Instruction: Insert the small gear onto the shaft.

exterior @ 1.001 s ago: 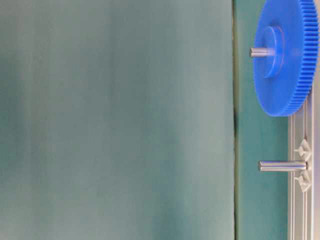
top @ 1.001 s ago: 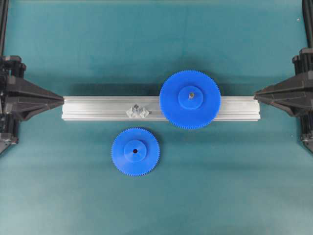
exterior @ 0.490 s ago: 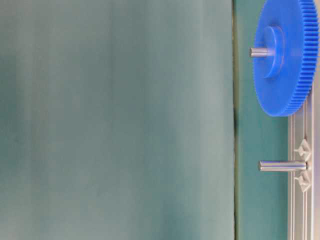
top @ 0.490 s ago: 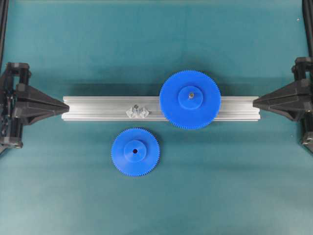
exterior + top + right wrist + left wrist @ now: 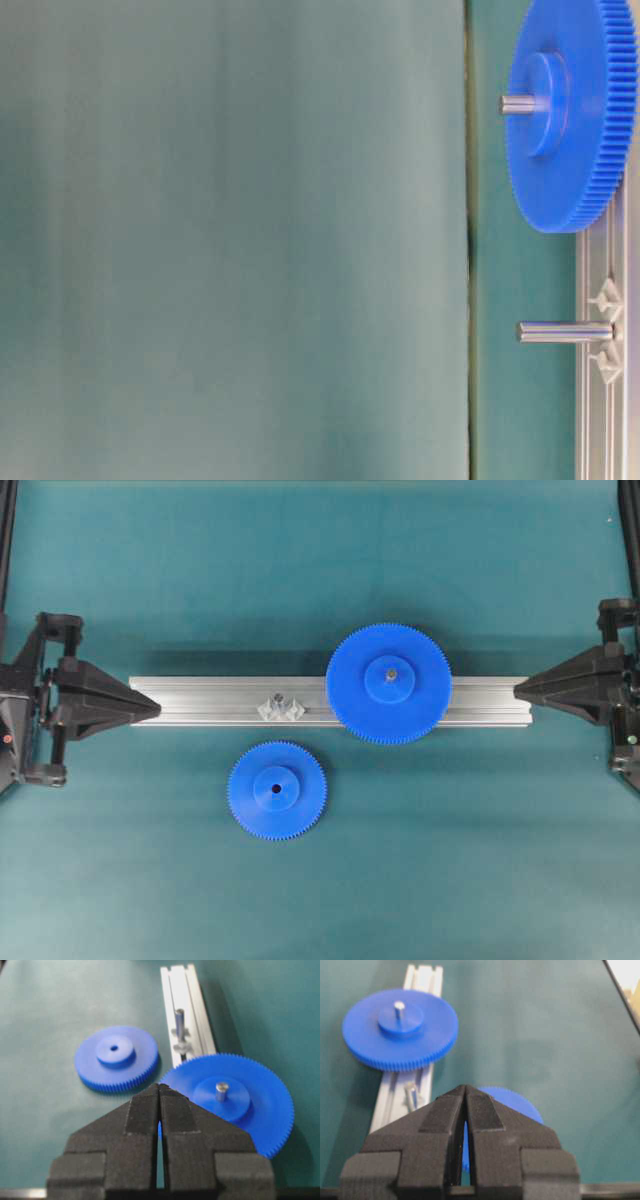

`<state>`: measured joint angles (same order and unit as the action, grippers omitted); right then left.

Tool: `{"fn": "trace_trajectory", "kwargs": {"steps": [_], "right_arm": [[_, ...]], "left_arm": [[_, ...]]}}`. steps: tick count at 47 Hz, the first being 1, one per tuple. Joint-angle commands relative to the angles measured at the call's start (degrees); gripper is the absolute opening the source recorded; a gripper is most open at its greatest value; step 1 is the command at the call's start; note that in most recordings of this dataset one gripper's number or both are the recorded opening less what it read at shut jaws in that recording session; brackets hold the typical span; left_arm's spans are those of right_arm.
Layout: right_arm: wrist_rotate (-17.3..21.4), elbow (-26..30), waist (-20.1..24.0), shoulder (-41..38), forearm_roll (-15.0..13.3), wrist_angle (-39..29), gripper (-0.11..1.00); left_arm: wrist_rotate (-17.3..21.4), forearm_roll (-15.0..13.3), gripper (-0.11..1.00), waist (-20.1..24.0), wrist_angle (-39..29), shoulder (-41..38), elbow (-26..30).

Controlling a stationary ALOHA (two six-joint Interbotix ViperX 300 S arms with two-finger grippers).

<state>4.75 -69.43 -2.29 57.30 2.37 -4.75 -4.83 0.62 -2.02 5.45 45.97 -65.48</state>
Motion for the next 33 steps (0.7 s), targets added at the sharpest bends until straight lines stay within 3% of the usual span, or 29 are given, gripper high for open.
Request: {"fn": "trace_trajectory", "kwargs": {"steps": [1, 16, 33], "right_arm": [[0.5, 2.0, -0.5, -1.1, -0.2, -1.0, 0.00], [0.5, 1.9, -0.8, -1.6, -0.2, -1.3, 0.00], [0.6, 1.9, -0.8, -1.6, -0.3, -2.2, 0.00]], "left_arm": [[-0.2, 0.2, 0.00, -0.7, 0.0, -1.2, 1.8], [-4.1, 0.2, 0.00, -2.8, -0.9, -8.8, 4.6], [-4.2, 0.4, 0.00, -4.5, -1.8, -19.1, 10.0]]}}
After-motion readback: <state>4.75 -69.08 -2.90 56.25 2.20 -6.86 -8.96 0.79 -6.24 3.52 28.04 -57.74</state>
